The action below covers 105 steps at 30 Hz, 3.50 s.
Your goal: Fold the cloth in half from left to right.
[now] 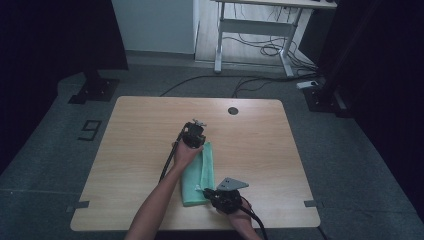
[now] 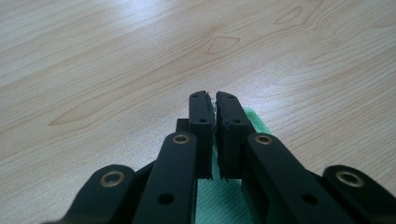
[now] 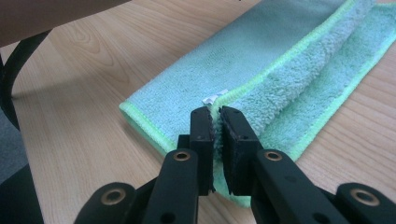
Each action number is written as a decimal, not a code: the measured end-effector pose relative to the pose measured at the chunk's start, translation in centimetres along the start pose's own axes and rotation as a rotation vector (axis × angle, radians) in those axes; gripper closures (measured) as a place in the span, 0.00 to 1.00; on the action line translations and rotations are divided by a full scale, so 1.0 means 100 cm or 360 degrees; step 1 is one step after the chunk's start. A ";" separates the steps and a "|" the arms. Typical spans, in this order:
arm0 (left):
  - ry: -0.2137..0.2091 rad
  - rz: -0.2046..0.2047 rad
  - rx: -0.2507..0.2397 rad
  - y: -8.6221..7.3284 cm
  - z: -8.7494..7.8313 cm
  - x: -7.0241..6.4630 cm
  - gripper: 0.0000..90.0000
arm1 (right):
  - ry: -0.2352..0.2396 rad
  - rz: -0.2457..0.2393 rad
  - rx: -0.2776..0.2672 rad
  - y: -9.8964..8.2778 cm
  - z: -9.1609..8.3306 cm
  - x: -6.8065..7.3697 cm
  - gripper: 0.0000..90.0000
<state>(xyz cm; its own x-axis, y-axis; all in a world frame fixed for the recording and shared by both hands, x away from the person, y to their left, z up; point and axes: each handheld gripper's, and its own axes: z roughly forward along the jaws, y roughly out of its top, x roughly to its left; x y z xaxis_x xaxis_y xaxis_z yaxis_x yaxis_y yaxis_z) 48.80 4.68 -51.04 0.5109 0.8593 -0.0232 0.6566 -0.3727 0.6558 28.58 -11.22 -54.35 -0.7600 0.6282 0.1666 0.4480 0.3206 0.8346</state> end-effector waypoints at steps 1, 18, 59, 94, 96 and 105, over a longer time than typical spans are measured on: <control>0.0000 0.0000 0.0000 0.000 0.000 0.000 0.95 | 0.0000 0.0000 0.0000 0.000 0.000 0.000 0.92; -0.0015 0.0016 0.0002 0.000 0.010 -0.008 0.93 | -0.0030 0.0023 0.0049 -0.010 -0.007 -0.003 0.87; -0.0054 0.0068 0.0022 -0.029 -0.016 0.014 0.68 | -0.0013 0.0019 0.0134 0.005 0.009 -0.015 0.77; -0.0128 0.0114 0.0021 -0.022 0.010 -0.005 0.70 | 0.0003 0.0042 0.0136 -0.009 0.001 -0.011 0.69; -0.0133 0.0134 0.0009 -0.023 0.001 -0.002 0.68 | 0.0008 0.0050 0.0132 -0.009 0.001 -0.011 0.69; -0.0062 0.0181 0.0065 -0.042 -0.044 0.028 0.70 | 0.0002 0.0043 0.0135 -0.009 0.001 -0.010 0.69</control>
<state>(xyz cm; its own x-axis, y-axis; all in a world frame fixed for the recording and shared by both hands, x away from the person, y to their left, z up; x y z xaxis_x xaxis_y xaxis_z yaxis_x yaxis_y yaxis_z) 45.00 10.24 -50.55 0.6039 0.7968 0.0195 0.6149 -0.4813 0.6248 29.01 -12.12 -55.31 -0.7477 0.6366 0.1890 0.5065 0.3627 0.7823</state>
